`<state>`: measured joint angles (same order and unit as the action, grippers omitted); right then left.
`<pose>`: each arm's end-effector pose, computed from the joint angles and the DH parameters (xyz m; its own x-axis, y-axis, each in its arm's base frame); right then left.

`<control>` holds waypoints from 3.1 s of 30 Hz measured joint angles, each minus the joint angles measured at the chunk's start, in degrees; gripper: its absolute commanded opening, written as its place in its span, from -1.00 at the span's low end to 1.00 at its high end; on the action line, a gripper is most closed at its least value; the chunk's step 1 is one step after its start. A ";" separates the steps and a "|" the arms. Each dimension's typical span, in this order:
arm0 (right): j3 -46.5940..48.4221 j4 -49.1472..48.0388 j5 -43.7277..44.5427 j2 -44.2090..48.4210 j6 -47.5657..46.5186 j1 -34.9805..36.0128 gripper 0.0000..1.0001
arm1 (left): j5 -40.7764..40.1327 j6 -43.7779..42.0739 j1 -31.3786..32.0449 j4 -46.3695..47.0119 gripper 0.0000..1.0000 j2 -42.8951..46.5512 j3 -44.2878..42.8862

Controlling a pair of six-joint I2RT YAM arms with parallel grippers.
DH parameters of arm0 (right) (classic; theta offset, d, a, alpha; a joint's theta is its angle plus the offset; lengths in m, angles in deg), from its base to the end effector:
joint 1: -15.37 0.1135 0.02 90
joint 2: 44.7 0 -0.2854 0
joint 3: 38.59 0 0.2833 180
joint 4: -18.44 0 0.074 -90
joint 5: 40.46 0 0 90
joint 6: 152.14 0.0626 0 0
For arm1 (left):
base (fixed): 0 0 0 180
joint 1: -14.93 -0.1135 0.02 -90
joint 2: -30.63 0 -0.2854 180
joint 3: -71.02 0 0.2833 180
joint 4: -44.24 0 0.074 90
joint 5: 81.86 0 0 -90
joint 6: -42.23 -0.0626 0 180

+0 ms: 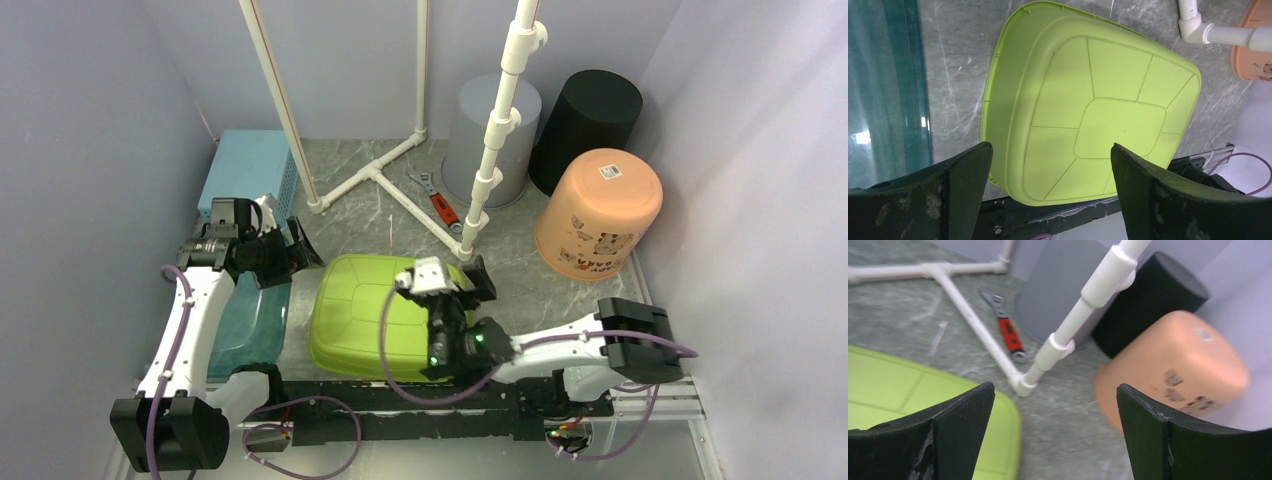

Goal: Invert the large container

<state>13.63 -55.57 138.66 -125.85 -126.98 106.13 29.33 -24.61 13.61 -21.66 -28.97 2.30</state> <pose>0.0589 0.2778 0.3115 0.0184 -0.3378 -0.9410 -0.0190 0.9409 -0.3381 0.2283 -0.0174 0.2938 -0.8384 -0.3861 -0.3848 -0.1667 0.8536 -0.4935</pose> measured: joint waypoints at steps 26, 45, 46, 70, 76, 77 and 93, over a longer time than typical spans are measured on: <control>44.00 -0.79 -0.04 -15.89 -37.05 4.44 0.99 | -0.11 1.99 0.00 0.24 0.84 2.56 0.26; 52.54 0.66 0.00 -37.94 -50.71 14.36 0.99 | -1.99 1.97 0.00 -1.68 0.87 6.34 0.20; 52.11 0.72 -0.02 -37.68 -49.42 14.47 0.99 | -2.27 1.97 0.00 -1.88 0.87 6.86 0.20; 19.32 -1.03 -0.04 -16.92 -30.53 -14.53 0.99 | 2.78 6.05 0.00 3.85 0.84 1.42 7.78; 22.01 -0.20 0.02 -28.44 -35.12 -16.11 0.99 | 2.95 6.51 0.00 5.66 0.85 -0.24 8.07; 22.84 0.04 0.02 -29.57 -35.93 -16.15 0.99 | 2.86 6.56 0.00 5.88 0.85 -0.22 8.07; 16.44 -0.52 -0.02 -24.00 -27.63 -14.51 0.99 | 3.19 8.44 0.00 8.48 0.81 -0.17 10.12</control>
<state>30.06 -56.09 138.64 -149.85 -154.60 91.62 32.52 -16.17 13.61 -13.18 -29.14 12.42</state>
